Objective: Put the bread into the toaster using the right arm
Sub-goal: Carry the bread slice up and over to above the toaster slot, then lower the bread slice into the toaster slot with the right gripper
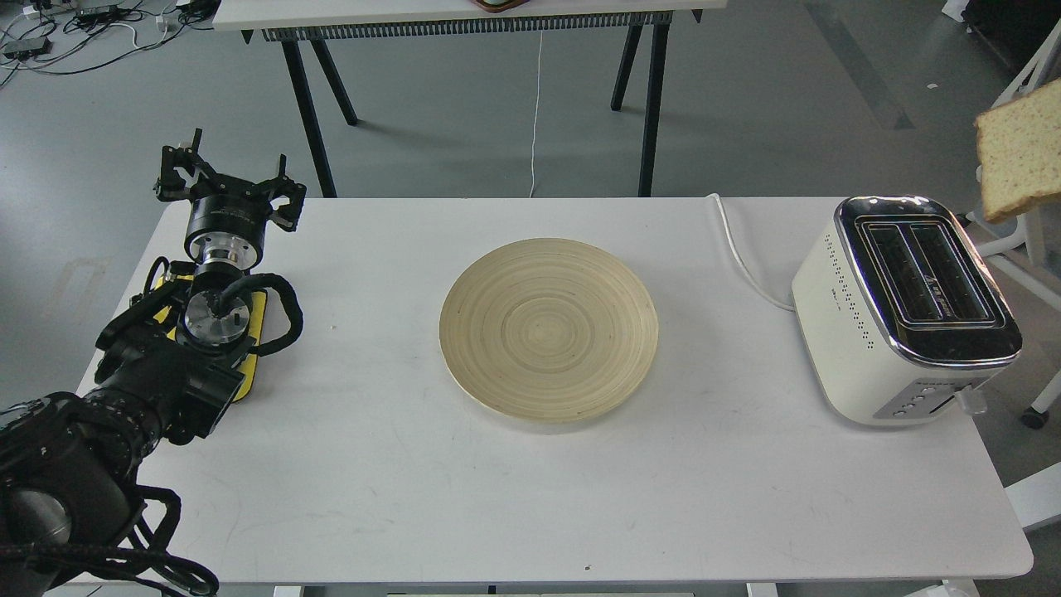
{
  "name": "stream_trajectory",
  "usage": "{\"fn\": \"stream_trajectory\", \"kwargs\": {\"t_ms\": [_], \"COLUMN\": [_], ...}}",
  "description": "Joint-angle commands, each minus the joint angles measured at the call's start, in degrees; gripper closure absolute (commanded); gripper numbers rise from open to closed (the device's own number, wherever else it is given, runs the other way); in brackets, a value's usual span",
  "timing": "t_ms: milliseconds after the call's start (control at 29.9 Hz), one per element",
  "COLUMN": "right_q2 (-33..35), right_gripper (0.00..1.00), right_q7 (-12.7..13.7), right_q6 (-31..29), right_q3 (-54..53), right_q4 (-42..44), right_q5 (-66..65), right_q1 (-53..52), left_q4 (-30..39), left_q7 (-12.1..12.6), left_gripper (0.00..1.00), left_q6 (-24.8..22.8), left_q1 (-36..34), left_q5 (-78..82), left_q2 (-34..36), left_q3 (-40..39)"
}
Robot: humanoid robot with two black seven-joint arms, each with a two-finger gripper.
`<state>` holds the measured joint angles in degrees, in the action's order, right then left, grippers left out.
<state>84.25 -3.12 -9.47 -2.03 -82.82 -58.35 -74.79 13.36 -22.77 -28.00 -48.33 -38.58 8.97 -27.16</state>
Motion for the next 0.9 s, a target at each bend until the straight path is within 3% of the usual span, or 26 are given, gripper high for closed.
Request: {"fn": "stream_trajectory", "kwargs": {"t_ms": [0,870], "right_q2": [-0.49,-7.78], "right_gripper": [1.00,1.00], "right_q7": [-0.04,1.63], "right_q6": [0.07,0.60], "right_q3": [2.99,7.04], "right_q4": [-0.06,2.14], "right_q5": [-0.10,-0.71], "right_q1": [0.17,1.22], "left_q4": [0.00,0.00], "left_q7": [0.01,0.01], "left_gripper": [0.00,0.00], "left_q6": [0.00,0.00], "left_q1": [-0.01,-0.01], "left_q5": [0.00,0.00], "left_q2": [0.00,0.00], "left_q3": [0.00,0.00]}}
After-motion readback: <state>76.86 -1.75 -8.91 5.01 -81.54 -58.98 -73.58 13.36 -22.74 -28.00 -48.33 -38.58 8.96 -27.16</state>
